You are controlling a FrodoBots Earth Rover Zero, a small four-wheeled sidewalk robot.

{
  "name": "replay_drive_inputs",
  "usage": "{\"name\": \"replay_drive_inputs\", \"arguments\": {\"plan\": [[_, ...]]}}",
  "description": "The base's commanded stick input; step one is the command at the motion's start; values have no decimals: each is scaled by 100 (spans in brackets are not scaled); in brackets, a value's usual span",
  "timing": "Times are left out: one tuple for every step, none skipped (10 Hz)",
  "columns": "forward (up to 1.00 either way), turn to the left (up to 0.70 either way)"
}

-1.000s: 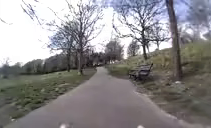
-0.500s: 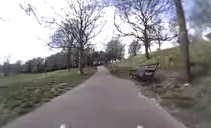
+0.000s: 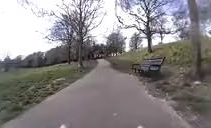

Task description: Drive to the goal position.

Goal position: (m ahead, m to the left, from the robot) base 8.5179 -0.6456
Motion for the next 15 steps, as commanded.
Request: {"name": "replay_drive_inputs", "arguments": {"plan": [[85,1],[85,1],[85,1],[85,1],[85,1],[85,1],[85,1],[85,1],[85,1],[85,1],[85,1],[85,1],[85,1],[85,1],[85,1]]}}
